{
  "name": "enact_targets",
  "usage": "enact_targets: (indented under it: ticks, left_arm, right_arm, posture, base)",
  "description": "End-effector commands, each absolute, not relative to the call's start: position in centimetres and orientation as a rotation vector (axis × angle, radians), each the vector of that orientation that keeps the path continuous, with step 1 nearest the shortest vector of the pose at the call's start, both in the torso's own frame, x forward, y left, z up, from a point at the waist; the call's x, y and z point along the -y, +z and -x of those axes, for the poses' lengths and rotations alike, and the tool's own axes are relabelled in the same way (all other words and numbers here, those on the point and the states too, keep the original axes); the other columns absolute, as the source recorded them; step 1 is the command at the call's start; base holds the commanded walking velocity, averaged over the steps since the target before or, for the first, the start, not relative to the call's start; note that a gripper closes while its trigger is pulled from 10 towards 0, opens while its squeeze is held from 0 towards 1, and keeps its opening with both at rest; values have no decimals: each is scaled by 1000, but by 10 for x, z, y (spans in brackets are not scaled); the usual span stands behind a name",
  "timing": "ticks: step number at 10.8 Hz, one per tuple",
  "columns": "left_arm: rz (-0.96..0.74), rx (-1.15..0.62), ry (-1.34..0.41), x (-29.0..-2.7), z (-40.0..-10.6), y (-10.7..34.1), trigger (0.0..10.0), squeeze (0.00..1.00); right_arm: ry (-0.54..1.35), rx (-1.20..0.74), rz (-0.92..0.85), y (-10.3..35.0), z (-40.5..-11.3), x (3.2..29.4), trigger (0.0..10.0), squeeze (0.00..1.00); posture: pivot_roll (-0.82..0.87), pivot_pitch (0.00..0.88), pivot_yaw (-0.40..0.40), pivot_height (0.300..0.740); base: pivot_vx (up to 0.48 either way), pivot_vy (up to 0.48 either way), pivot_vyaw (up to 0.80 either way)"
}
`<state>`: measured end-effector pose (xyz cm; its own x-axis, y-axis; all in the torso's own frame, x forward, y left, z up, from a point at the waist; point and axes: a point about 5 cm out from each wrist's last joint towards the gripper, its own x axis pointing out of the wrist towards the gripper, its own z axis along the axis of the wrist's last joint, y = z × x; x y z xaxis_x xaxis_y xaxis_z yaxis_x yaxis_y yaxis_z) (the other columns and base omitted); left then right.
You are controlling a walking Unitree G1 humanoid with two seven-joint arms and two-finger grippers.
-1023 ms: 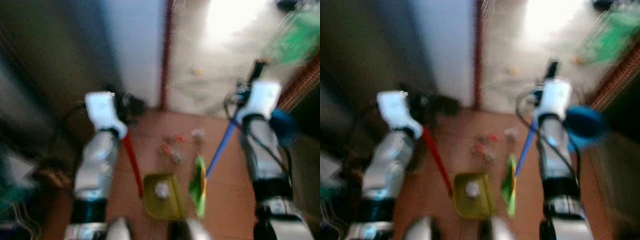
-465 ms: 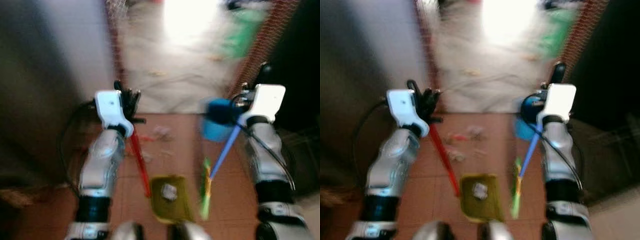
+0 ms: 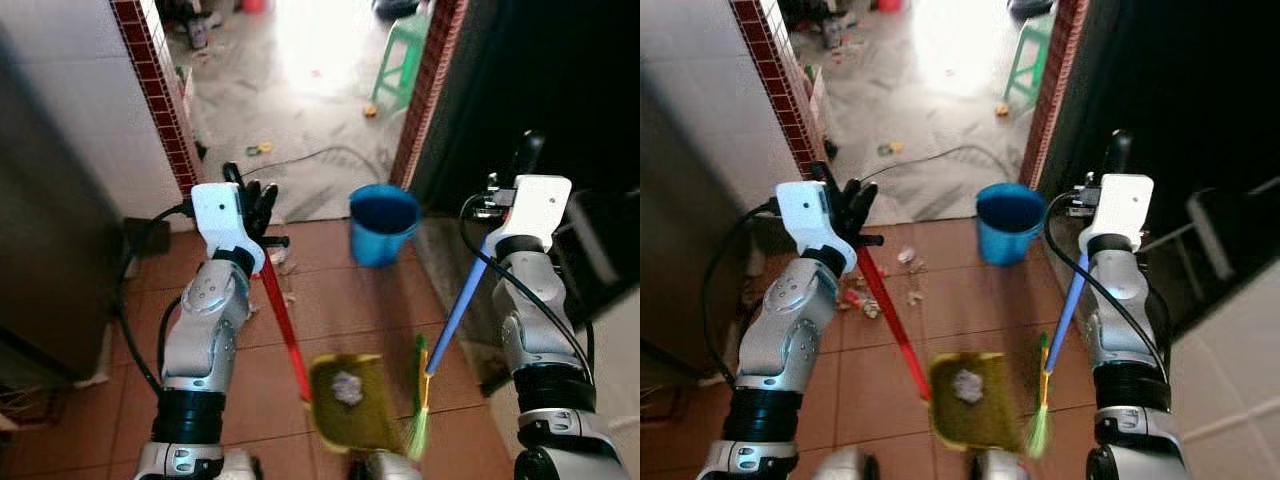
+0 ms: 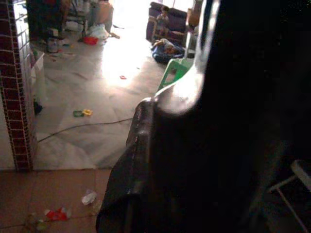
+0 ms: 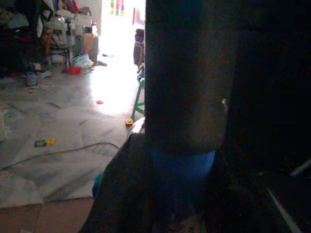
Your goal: Sweep floor
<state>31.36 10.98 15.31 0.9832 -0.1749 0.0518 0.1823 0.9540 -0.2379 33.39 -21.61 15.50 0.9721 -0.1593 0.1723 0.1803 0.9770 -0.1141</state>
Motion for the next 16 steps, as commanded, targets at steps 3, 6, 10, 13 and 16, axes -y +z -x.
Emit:
enact_targets:
  ticks: [3,6,10,13,16]
  left_arm:
    - [234,80,-145,-118,-318,162,10000,0]
    - [268,146,-78,-137,-325,179,10000,0]
    - [279,250,-42,-155,-335,208,10000,0]
    - [312,289,-37,-155,-338,219,10000,0]
    - [346,316,-25,-157,-340,229,10000,0]
  right_arm:
    - [-148,234,136,173,-339,211,10000,0]
    - [-159,221,161,169,-337,215,10000,0]
    - [-170,172,199,160,-338,215,10000,0]
    - [-134,165,185,156,-338,210,10000,0]
    - [-102,163,186,156,-339,205,10000,0]
  posture:
    - [-34,37,1,740]
    - [-31,34,-1,740]
    - [-29,24,2,740]
    - [-28,20,4,740]
    - [-29,22,5,740]
  base:
    - [0,0,0]
    - [0,0,0]
    - [70,0,-309]
    - [430,0,-429]
    - [469,0,0]
